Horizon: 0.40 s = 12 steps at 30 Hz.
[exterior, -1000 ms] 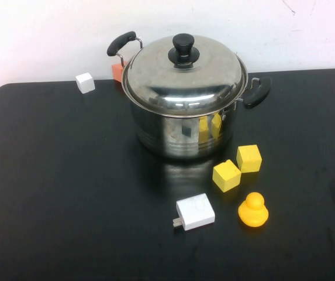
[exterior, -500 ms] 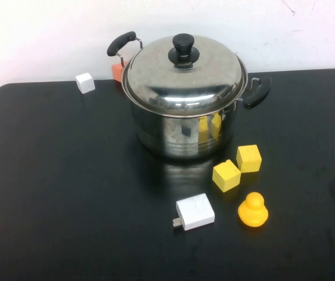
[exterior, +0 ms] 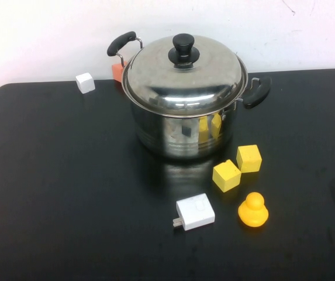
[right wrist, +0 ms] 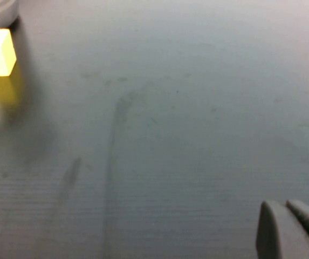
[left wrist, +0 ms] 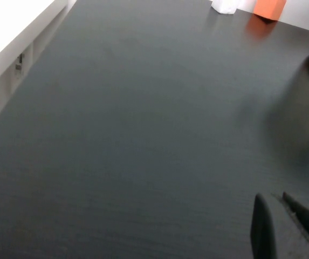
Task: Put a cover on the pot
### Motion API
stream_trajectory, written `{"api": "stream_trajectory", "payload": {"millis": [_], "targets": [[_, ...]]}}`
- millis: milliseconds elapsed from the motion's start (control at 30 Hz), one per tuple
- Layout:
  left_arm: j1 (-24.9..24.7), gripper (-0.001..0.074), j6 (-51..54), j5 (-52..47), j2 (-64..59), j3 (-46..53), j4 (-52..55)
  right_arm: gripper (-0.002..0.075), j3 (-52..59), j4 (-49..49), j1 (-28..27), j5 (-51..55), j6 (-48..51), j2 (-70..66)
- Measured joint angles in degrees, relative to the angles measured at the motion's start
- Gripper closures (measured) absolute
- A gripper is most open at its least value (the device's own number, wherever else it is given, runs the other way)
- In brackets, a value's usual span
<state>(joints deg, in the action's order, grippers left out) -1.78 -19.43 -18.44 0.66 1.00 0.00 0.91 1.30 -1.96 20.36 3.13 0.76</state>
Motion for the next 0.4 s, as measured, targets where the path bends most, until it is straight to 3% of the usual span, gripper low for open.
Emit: {"api": "stream_trajectory", "payload": {"millis": [400], "targets": [[0.0,0.0736,3.48,-0.1,0.0,0.0,0.0,0.0728,0.0,0.0,0.0,0.0,0.0,0.0]]}}
